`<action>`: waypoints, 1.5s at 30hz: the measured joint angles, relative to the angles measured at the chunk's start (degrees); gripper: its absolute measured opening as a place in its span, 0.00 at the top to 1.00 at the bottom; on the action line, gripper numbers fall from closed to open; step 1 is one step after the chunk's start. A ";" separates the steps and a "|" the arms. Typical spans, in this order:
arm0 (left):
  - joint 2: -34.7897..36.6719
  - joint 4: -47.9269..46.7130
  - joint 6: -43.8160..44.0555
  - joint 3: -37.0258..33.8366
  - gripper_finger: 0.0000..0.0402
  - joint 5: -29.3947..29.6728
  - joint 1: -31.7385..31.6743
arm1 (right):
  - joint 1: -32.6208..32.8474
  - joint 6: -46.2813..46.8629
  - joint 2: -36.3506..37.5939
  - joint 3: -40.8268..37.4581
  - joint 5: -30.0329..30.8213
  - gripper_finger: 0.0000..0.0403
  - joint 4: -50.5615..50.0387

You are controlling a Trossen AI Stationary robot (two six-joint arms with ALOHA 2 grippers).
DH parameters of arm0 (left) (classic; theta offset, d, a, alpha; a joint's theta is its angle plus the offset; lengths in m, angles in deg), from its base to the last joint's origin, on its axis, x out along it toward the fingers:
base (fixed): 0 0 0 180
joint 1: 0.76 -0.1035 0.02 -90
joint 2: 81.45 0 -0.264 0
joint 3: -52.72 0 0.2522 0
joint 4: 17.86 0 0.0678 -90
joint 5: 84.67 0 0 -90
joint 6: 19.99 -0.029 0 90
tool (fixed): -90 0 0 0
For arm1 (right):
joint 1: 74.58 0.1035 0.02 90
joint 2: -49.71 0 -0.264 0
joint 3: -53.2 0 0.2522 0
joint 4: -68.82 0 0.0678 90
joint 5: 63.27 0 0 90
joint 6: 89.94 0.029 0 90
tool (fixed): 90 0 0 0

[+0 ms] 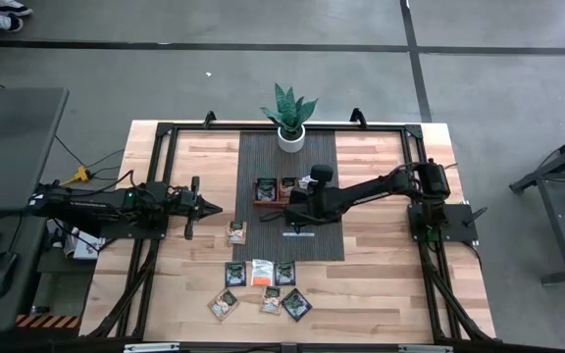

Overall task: Pick & Place Tea
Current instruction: Put the white tea bag into the right section of the wooden organizer

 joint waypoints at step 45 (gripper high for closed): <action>-0.02 0.00 0.00 0.00 1.00 0.00 0.01 | 0.33 -0.72 1.31 -0.02 -0.58 0.62 -3.62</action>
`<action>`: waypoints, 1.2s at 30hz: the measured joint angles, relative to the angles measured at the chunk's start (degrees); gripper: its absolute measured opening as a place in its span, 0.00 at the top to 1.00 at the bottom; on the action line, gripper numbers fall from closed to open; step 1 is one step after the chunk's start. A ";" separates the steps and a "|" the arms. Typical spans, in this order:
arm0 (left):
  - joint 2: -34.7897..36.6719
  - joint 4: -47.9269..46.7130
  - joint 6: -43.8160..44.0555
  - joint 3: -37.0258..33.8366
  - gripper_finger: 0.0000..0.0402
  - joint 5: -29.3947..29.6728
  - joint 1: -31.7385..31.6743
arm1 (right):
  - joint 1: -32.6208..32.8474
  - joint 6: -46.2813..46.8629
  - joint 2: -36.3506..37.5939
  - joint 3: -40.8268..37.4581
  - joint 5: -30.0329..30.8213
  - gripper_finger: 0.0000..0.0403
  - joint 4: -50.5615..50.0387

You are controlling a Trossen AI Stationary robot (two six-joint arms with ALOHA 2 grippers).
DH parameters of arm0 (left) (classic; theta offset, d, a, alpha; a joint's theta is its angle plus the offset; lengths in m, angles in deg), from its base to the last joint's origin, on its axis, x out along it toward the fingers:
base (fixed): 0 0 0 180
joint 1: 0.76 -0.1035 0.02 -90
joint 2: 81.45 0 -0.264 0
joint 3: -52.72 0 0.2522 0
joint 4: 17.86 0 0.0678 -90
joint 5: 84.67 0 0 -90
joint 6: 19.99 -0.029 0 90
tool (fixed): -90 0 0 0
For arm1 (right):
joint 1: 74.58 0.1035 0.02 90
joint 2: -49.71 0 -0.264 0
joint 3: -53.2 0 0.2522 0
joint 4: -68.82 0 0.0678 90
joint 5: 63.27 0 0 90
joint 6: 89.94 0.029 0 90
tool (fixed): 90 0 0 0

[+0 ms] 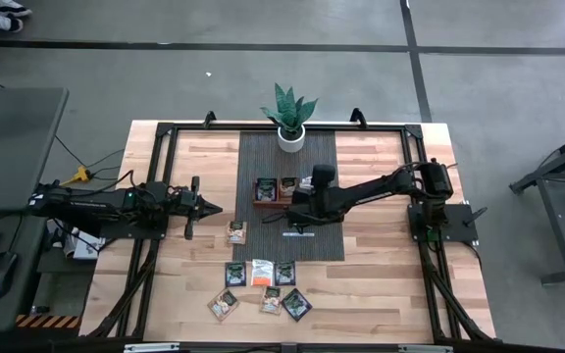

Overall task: Pick & Place Tea
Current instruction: Put the white tea bag into the right section of the wooden organizer

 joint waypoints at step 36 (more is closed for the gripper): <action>0.00 0.00 0.00 0.00 1.00 0.00 0.00 | 7.63 -7.87 -0.56 10.14 -40.76 0.50 10.16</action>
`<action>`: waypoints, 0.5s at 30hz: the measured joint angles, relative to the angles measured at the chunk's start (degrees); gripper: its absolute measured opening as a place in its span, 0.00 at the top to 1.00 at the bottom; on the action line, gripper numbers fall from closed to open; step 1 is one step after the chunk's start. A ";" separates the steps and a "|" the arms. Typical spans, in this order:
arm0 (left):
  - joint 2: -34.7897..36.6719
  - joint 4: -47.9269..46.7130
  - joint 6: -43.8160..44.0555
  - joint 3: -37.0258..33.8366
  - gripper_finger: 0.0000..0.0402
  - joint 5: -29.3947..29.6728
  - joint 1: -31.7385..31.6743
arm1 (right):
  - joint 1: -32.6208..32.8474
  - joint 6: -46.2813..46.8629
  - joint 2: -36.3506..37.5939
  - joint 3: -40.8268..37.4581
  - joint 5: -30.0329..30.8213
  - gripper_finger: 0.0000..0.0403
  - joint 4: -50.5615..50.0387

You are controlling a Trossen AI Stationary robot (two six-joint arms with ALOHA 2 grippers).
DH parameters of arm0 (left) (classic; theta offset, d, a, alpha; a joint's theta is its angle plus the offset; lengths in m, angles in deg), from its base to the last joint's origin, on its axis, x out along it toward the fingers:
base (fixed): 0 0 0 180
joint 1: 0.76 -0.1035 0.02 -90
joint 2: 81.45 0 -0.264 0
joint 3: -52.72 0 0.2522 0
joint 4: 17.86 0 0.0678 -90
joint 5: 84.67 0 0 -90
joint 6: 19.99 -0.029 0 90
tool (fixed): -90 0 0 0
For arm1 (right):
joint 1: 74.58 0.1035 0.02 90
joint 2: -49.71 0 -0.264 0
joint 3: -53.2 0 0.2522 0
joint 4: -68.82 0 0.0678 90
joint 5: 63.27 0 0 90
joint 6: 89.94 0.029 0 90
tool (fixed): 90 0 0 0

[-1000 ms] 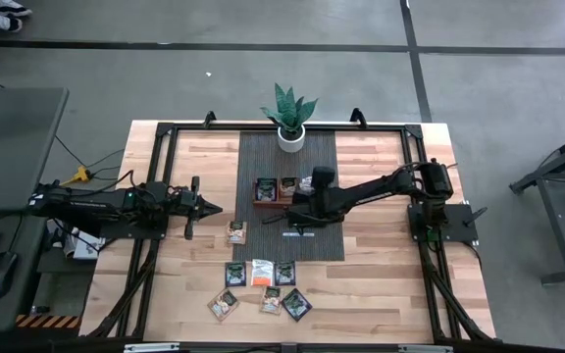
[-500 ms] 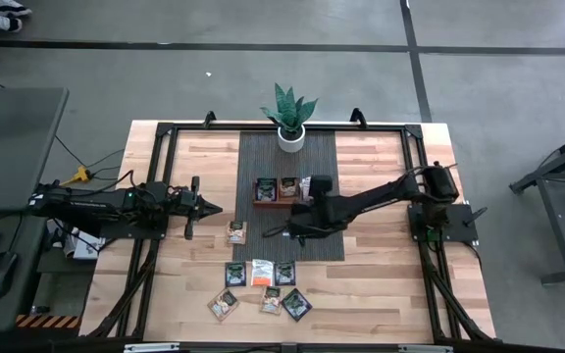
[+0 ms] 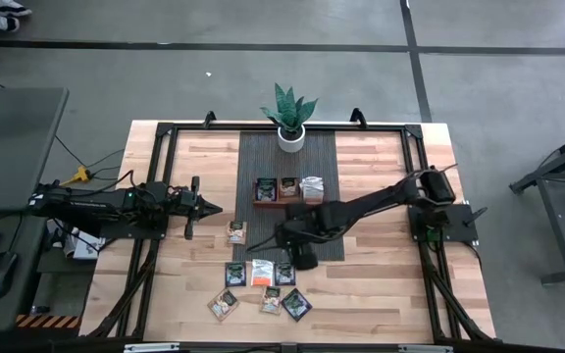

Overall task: Pick & Place Tea
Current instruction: Put the white tea bag into the right section of the wooden organizer

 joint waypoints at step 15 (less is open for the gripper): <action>0.02 0.00 0.00 -0.02 1.00 0.00 -0.02 | -0.05 0.49 -8.37 5.65 -7.92 0.50 8.73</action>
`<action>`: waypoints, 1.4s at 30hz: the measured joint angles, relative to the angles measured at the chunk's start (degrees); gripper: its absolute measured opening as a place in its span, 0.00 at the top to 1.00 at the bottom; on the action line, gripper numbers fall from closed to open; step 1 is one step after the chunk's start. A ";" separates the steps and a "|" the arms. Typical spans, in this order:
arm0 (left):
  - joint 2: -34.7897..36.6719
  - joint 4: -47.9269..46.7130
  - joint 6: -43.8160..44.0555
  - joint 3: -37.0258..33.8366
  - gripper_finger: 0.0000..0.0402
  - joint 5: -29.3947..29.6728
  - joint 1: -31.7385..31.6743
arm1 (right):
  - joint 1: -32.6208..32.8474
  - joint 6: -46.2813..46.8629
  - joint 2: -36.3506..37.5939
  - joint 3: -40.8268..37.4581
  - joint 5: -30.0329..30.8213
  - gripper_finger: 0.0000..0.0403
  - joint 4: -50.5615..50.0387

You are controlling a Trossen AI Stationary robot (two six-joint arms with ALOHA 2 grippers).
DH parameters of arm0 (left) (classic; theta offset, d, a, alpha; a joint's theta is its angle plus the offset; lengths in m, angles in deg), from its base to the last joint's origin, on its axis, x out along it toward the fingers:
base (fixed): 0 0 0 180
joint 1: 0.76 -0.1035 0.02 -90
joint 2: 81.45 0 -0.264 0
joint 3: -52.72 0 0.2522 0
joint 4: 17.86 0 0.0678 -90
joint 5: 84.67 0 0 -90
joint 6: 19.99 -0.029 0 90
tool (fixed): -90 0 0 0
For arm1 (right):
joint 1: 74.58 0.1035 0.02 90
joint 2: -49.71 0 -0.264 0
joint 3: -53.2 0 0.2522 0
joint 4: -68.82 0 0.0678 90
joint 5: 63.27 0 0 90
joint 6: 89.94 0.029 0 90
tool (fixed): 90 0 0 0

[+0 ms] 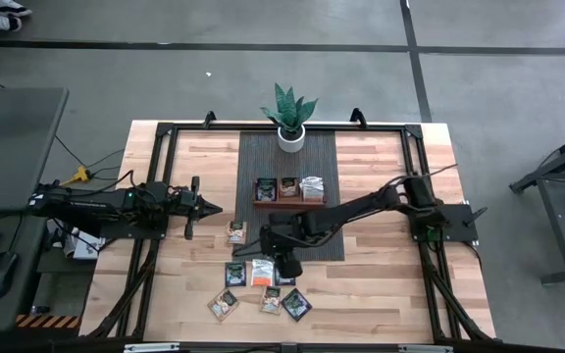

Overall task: Pick & Place Tea
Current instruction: Put the white tea bag into the right section of the wooden organizer

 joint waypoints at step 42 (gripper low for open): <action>-0.01 0.00 0.00 0.00 1.00 0.00 0.01 | 2.64 12.79 -11.16 8.53 0.80 0.51 -0.98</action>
